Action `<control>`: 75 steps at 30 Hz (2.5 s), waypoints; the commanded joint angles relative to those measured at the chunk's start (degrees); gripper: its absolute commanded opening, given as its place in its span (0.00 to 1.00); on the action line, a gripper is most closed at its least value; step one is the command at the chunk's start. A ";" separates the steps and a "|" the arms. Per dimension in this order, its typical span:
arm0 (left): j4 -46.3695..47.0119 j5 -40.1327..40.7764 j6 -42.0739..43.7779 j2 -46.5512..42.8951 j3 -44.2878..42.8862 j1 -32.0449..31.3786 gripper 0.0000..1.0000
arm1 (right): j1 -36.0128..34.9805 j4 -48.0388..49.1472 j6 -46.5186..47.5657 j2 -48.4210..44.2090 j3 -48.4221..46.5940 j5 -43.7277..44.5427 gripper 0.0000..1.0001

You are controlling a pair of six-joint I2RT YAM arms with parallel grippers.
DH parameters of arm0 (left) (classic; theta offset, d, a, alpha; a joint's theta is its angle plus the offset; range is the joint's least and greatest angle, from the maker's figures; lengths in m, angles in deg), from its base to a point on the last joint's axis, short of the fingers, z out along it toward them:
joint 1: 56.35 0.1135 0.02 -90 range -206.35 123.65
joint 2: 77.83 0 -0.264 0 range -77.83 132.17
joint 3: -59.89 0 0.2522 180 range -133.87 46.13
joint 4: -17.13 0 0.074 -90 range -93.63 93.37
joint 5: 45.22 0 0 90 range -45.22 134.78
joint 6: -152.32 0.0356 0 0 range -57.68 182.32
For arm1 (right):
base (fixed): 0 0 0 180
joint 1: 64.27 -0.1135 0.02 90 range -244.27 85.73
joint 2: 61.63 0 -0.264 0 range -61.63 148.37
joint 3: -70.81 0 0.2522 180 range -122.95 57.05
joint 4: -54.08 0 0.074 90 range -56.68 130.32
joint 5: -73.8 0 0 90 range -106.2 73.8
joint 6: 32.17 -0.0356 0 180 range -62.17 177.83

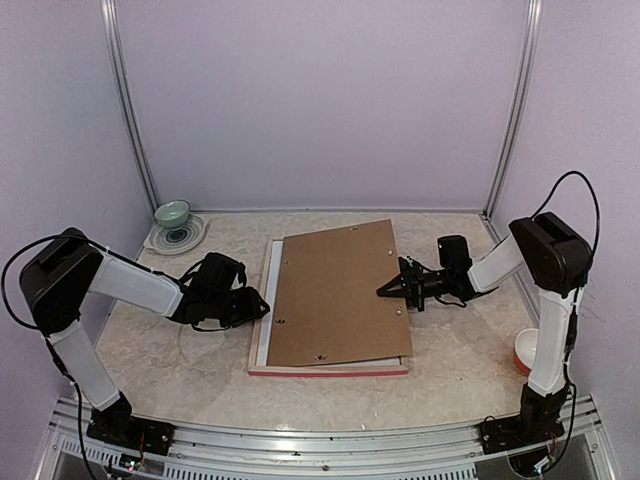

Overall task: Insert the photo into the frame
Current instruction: Place the backboard on the frame body.

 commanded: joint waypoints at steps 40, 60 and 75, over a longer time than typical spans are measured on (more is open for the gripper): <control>4.75 -3.70 -2.84 -1.48 3.18 -0.92 0.43 | -3.01 -17.69 12.10 3.84 -7.94 2.33 0.16; 5.67 -2.95 -3.77 -1.49 5.25 -0.64 0.43 | -4.30 -39.21 24.13 -1.14 -13.71 12.40 0.45; 6.55 -3.25 -4.40 -2.00 6.79 0.06 0.43 | -4.43 -50.10 30.26 -4.65 -15.95 19.00 0.56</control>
